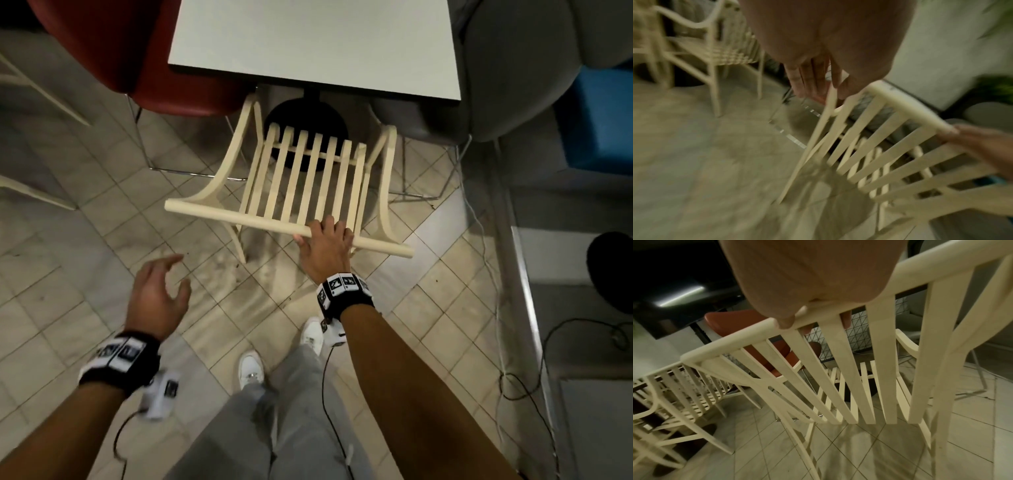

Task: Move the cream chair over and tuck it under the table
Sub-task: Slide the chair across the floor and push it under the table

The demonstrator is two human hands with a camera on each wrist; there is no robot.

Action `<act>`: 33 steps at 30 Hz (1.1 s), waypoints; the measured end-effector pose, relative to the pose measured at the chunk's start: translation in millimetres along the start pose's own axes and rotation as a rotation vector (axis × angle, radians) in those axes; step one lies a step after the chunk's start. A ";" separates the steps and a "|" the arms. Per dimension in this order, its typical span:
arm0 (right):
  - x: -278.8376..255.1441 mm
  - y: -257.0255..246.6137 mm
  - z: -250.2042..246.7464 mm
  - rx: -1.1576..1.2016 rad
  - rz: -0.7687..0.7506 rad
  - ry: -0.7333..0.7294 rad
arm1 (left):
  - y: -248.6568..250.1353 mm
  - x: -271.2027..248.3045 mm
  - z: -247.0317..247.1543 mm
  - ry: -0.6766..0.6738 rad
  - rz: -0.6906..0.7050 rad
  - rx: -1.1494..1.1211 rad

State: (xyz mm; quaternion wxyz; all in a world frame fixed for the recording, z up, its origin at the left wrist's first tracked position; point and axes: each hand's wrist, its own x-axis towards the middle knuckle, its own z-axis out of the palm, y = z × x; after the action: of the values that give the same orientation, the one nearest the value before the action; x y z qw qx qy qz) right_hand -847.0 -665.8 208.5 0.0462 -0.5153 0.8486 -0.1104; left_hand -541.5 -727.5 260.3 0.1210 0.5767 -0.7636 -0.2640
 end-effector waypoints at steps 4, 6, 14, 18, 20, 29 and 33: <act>-12.1 16.7 -0.2 0.104 -0.075 -0.021 | 70.0 89.0 -5.5 -0.016 0.256 0.161; -7.5 27.4 -3.9 0.123 -0.056 -0.021 | 87.9 124.1 -0.1 -0.172 0.307 0.237; -7.0 97.3 -17.5 0.036 -0.022 -0.063 | 88.9 146.9 41.0 -0.404 0.209 0.219; -14.6 94.0 -14.7 0.034 -0.051 -0.050 | 79.2 139.2 39.8 -0.393 0.226 0.186; -12.1 96.5 -17.7 0.042 -0.060 -0.043 | 78.6 137.4 37.7 -0.386 0.234 0.154; 22.7 121.8 -26.7 0.120 -0.076 -0.073 | 92.4 144.7 56.5 -0.341 0.204 0.096; 47.0 139.7 -34.9 0.100 -0.063 -0.131 | 111.1 156.6 67.4 -0.378 0.177 0.074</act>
State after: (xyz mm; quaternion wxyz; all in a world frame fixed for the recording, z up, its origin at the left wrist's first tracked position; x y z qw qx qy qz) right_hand -996.3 -640.4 211.3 0.1240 -0.5447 0.8206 -0.1202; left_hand -713.0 -835.9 245.8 -0.0233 0.4517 -0.8295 -0.3275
